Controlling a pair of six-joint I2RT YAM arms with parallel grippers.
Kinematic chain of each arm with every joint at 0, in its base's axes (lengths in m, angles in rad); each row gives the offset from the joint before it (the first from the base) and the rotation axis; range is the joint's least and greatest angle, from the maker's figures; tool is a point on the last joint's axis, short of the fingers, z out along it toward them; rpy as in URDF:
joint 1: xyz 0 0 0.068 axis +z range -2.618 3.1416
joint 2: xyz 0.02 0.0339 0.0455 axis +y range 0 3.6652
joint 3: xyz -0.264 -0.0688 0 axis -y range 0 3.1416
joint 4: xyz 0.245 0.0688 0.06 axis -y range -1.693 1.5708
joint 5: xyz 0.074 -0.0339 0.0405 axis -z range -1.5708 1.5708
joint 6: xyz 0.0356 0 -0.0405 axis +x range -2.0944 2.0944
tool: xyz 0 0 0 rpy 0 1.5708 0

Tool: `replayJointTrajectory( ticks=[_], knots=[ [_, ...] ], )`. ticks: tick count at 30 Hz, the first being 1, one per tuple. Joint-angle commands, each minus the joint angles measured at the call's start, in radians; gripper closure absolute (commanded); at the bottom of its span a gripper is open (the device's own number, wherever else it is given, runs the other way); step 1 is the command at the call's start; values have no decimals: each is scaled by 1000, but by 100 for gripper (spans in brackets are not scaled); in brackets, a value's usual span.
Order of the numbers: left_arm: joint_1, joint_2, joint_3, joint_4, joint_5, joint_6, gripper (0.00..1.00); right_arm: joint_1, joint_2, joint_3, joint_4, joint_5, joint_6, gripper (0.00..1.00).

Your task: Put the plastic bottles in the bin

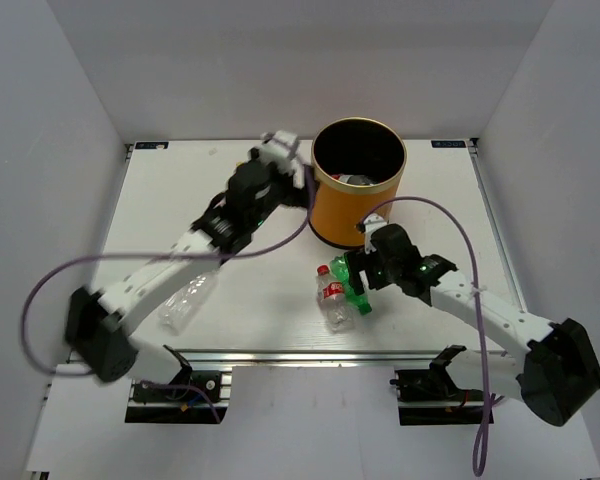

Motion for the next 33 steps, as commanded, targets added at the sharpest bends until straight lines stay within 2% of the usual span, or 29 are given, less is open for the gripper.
replayJointTrajectory(
  ticks=[1, 3, 4, 8, 13, 17, 19, 21, 24, 25, 29, 33],
  knots=[
    [-1, -363, -189, -123, -207, -38, 0, 27, 83, -15, 81, 42, 5, 14],
    [-1, -486, -316, -182, -268, -62, 0, 35, 109, -19, 98, 70, 6, 14],
    [-1, -579, -347, -264, -292, -79, 0, 42, 136, -34, 104, 103, 1, 14],
    [-1, -699, -432, -479, -448, -209, 0, 52, 189, -19, 134, 104, -6, 16],
    [8, -623, -427, -666, -597, -329, 0, 67, 311, 40, 119, 107, -29, 17],
    [8, -451, -372, -795, -632, -383, 0, 79, 382, 79, 127, 74, -46, 17],
    [8, -396, -372, -805, -646, -371, 0, 87, 403, 89, 122, 71, -52, 17],
    [8, -387, -372, -805, -655, -343, 0, 95, 420, 98, 118, 56, -64, 22],
    [17, -378, -415, -805, -689, -303, 0, 98, 408, 90, 131, 30, -78, 45],
    [17, -377, -424, -805, -722, -303, 0, 98, 402, 89, 153, 27, -80, 57],
    [17, -358, -413, -854, -737, -315, 0, 104, 370, 66, 136, 2, -89, 70],
    [17, -332, -413, -835, -714, -294, 0, 118, 237, 31, 122, 15, -81, 77]
  ],
)
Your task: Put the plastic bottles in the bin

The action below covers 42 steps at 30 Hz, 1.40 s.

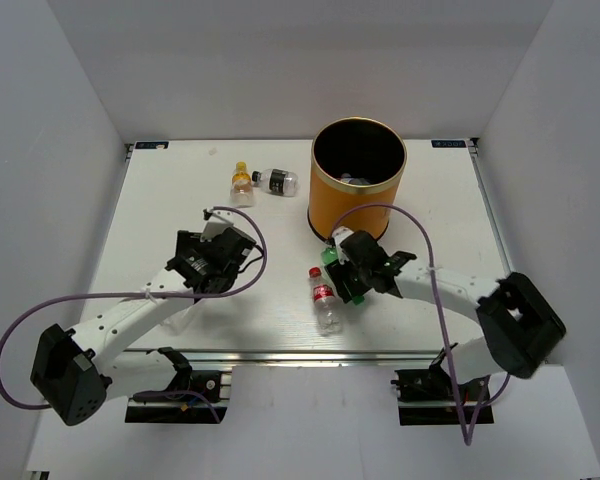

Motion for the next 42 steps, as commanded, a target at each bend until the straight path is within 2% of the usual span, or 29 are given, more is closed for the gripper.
replayJointTrajectory(
  ticks=[1, 5, 6, 7, 9, 12, 14, 17, 20, 24, 28, 30, 31, 33, 35, 38, 40, 42],
  knots=[
    [3, 25, 15, -6, -2, 30, 0, 19, -172, -43, 5, -6, -1, 79],
    [-12, 1, 40, 89, 236, 221, 0, 36, -401, -77, 8, -65, 8, 81],
    [-21, -13, 29, 155, 364, 253, 0, 39, -491, -72, 2, -87, 15, 81],
    [-21, -27, 29, 186, 438, 277, 0, 39, -515, -37, -8, -110, 17, 81],
    [-21, -36, 56, 221, 611, 277, 1, 45, -579, -9, -61, -153, 19, 82],
    [-30, -24, 87, 258, 777, 250, 1, 48, -670, 89, -87, -173, 9, 82],
    [-41, 19, 87, 321, 860, 206, 1, 42, -702, 124, -78, -95, 3, 82],
    [-78, 100, 109, 382, 860, 84, 0, 41, -664, 224, -31, 14, -32, 82],
    [-141, 143, 109, 460, 798, -15, 0, 39, -603, 307, 64, 108, -72, 82],
    [-213, 131, 27, 595, 706, -118, 0, 36, -520, 420, 220, 227, -141, 81],
    [-292, 163, 30, 582, 499, -228, 0, 30, -387, 515, 365, 336, -254, 80],
    [-317, 218, 63, 541, 454, -272, 0, 24, -275, 555, 425, 400, -361, 80],
    [-343, 236, 72, 540, 440, -272, 0, 12, -248, 567, 498, 440, -382, 76],
    [-368, 279, 72, 540, 417, -298, 0, -19, -112, 662, 502, 473, -434, 74],
    [-402, 306, 92, 525, 362, -354, 0, -68, -17, 748, 450, 461, -414, 72],
    [-429, 364, 147, 349, 281, -446, 0, -126, 103, 873, 300, 401, -345, 65],
    [-429, 376, 156, 326, 258, -463, 0, -159, 141, 888, 256, 354, -286, 59],
    [-438, 376, 123, 383, 258, -463, 0, -179, 135, 829, 270, 330, -255, 52]
  ],
)
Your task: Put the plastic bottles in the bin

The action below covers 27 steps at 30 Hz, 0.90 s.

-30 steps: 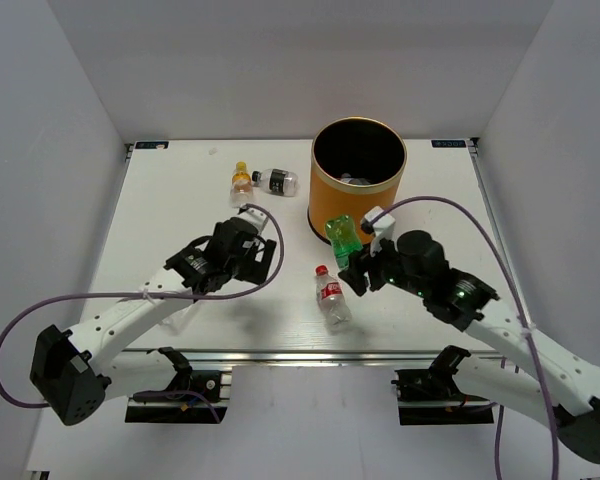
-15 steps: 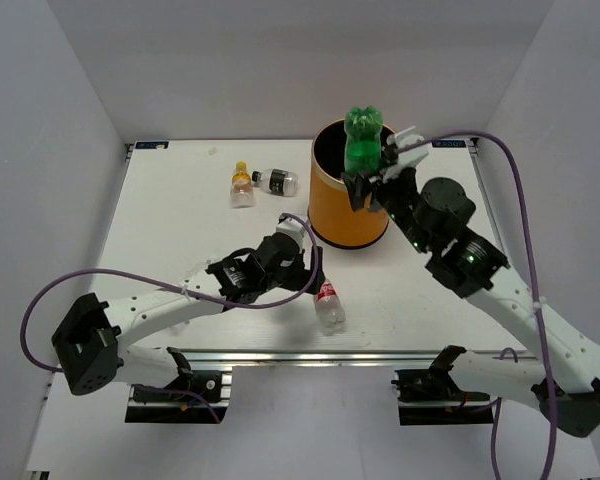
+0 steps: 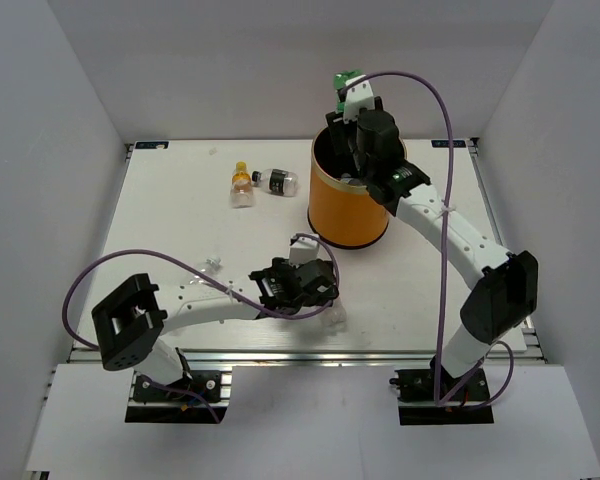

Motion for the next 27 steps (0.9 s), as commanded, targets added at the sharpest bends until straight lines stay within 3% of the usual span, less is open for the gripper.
replayJointTrajectory(
  ticks=[1, 4, 7, 8, 13, 19, 22, 26, 27],
  knots=[
    [-9, -22, -9, 11, -71, -55, 0, -38, -50, -41, -7, -57, 74, 50],
    [-9, -18, -9, 57, -41, -32, 0, -55, -54, -92, -7, -97, 99, 41],
    [-18, 25, 19, 70, -20, -31, 0, -75, -38, -90, -63, -144, 110, 22],
    [-18, 36, 31, 70, -20, -31, 0, -75, -40, -92, -77, -152, 111, 10],
    [-18, 111, 79, 36, 2, -31, 0, -84, -129, -176, -50, -190, 130, 10],
    [-27, 217, 138, 45, 12, -53, 0, -92, -399, -374, 48, -224, 202, 10],
    [-27, 317, 210, -31, -7, -97, 0, -92, -537, -489, 79, -255, 228, 10],
    [-47, 351, 220, -88, -8, -120, 17, -91, -698, -595, 61, -295, 283, 10],
    [-47, 329, 211, -88, -8, -120, 42, -92, -734, -606, 41, -296, 294, 10]
  ],
)
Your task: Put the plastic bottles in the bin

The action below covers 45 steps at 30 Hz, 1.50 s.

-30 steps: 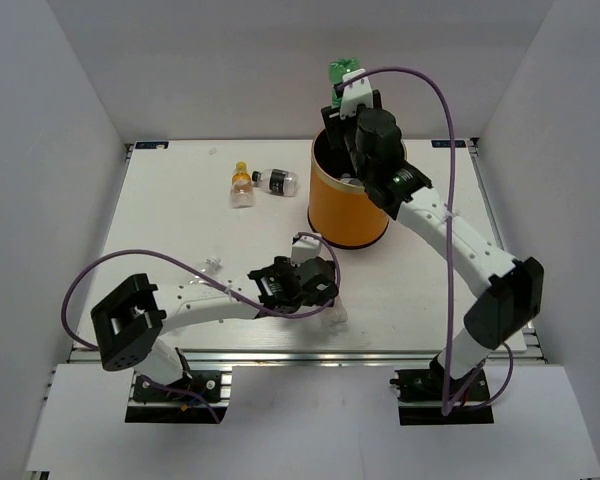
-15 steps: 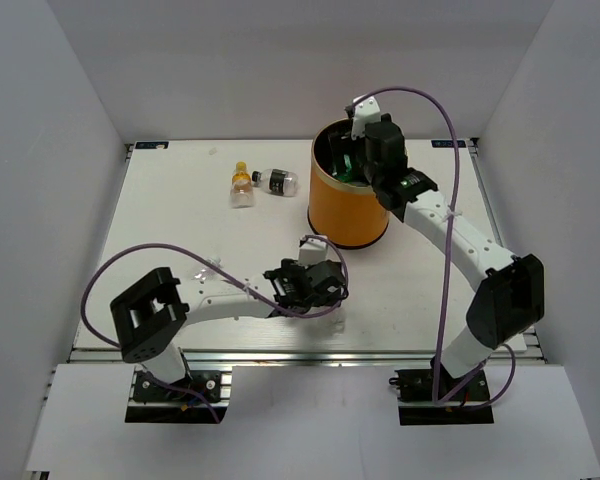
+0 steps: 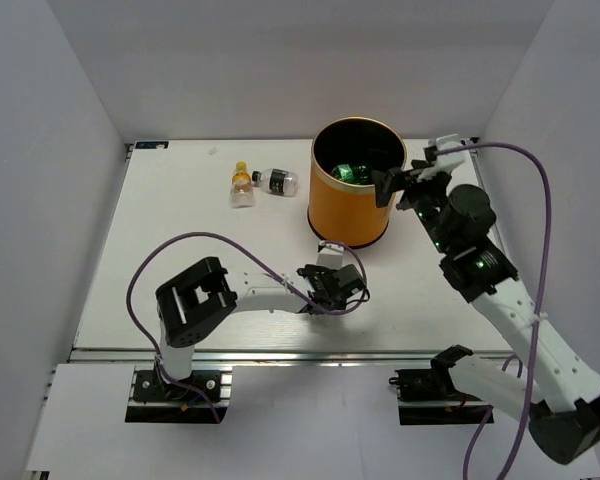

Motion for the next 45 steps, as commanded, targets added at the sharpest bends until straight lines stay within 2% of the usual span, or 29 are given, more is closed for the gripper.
replayJointTrajectory(
  ticks=[1, 2, 3, 4, 6, 7, 8, 9, 10, 12, 17, 18, 21, 24, 25, 28, 31, 32, 36, 37, 39, 41, 43, 45],
  knots=[
    [-41, -56, -15, -72, -6, -40, 54, -3, -70, -48, 5, -49, 62, 11],
    [-50, -103, -15, -83, -15, -31, 64, 2, -108, -70, -6, -61, 68, 13],
    [-62, -131, -25, -93, -15, -31, 80, 0, -151, -81, -17, -64, 75, 16],
    [-71, -162, -25, -106, -15, -11, 85, 2, -192, -91, -21, -90, 78, 21],
    [-105, -256, -25, -106, -15, 49, 95, 0, -269, -131, -47, -98, 88, 39],
    [-116, -290, -25, -94, 11, 87, 100, -1, -288, -137, -47, -106, 96, 50],
    [-137, -324, -25, -75, 23, 168, 100, 2, -301, -154, -113, -107, 101, 72],
    [-138, -355, -16, -36, 34, 210, 100, -1, -317, -162, -126, -104, 110, 88],
    [-153, -411, 7, -18, 48, 250, 100, 0, -365, -170, -136, -90, 114, 100],
    [-162, -452, 42, 6, 48, 355, 100, 0, -419, -222, -172, -48, 128, 100],
    [-139, -501, 188, 93, -102, 497, 100, -1, -608, -430, -189, 16, 211, 100],
    [-130, -501, 205, 124, -177, 561, 100, 0, -627, -447, -183, 13, 222, 100],
    [-130, -478, 264, 305, -266, 696, 100, 2, -694, -510, -181, -13, 245, 100],
    [-99, -424, 338, 481, -309, 823, 100, 2, -699, -522, -182, -56, 253, 100],
    [-99, -394, 355, 593, -320, 900, 100, 0, -696, -524, -182, -70, 251, 100],
    [-70, -322, 413, 710, -386, 1003, 99, 2, -713, -547, -183, -110, 274, 100],
    [-24, -219, 424, 947, -440, 1128, 98, 0, -745, -584, -189, -162, 282, 100],
    [-12, -188, 471, 1012, -452, 1141, 97, 0, -751, -594, -187, -170, 282, 100],
    [60, 9, 697, 970, -452, 1141, 95, 5, -749, -618, -186, -259, 279, 98],
    [85, 93, 791, 970, -463, 1158, 92, 2, -751, -622, -183, -273, 277, 98],
    [109, 167, 878, 959, -463, 1167, 89, 2, -748, -633, -178, -290, 279, 98],
    [146, 273, 1023, 889, -463, 1149, 85, 0, -754, -648, -163, -294, 280, 98],
    [177, 330, 1125, 823, -480, 1138, 61, 3, -749, -653, -164, -300, 279, 93],
    [195, 361, 1136, 778, -492, 1129, 48, 2, -746, -656, -161, -303, 276, 85]
  ],
)
